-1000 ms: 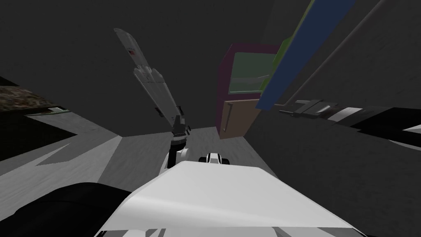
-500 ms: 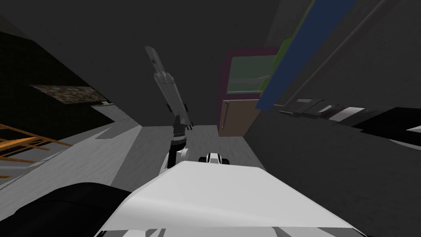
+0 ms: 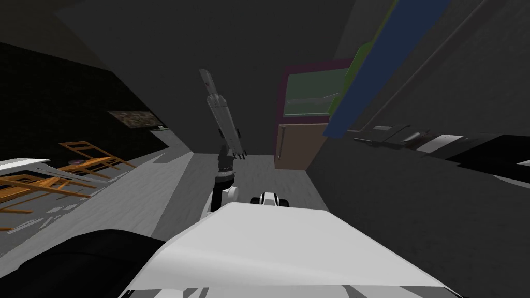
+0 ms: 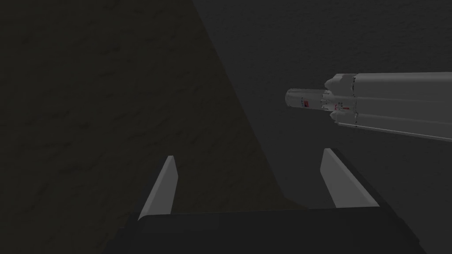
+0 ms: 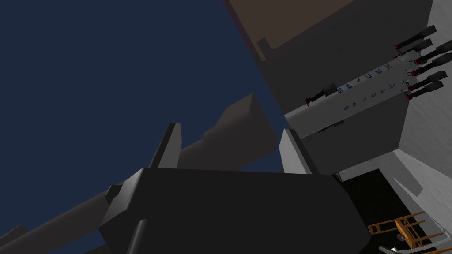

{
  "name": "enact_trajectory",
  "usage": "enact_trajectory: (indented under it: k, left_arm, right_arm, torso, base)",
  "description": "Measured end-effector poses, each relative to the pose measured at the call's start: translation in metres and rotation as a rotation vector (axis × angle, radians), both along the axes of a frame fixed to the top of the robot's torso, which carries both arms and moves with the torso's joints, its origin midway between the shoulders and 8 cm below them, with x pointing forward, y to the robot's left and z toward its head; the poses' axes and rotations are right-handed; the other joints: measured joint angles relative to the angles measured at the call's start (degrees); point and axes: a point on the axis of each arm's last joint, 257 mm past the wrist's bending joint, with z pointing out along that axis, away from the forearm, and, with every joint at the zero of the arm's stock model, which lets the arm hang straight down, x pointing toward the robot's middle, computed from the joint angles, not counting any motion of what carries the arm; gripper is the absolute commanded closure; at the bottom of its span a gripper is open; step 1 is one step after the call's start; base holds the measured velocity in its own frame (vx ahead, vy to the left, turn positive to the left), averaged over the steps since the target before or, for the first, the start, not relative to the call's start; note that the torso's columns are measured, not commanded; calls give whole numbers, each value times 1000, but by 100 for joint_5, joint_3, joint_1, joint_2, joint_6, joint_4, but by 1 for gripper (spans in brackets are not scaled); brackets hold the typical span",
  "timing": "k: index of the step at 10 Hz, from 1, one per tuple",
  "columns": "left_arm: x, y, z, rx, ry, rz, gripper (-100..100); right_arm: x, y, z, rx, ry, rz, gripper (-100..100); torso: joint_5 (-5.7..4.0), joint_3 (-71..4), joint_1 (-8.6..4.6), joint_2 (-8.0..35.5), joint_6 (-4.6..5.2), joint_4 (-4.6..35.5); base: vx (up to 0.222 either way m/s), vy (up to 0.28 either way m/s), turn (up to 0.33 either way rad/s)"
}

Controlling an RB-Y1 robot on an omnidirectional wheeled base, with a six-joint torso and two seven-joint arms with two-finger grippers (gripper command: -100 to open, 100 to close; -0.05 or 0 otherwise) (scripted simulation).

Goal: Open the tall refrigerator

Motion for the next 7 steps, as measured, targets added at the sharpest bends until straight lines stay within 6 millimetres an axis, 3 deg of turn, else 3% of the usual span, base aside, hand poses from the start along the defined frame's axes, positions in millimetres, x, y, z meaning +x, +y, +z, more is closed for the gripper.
enact_trajectory:
  k: [2, 7]
  left_arm:
    - [0, 0, 0, 0, 0, 0, 0]
    - [0, 0, 0, 0, 0, 0, 0]
  right_arm:
    - [-1, 2, -4, -1, 9, 12, 100]
    - [-3, -2, -6, -2, 13, 23, 100]
  torso:
    - [-14, 12, -63, 26, 19, 18]
    - [-5, -25, -44, -27, -6, 2]
  base:
    - [-204, -248, 289]
    - [-173, -231, 166]
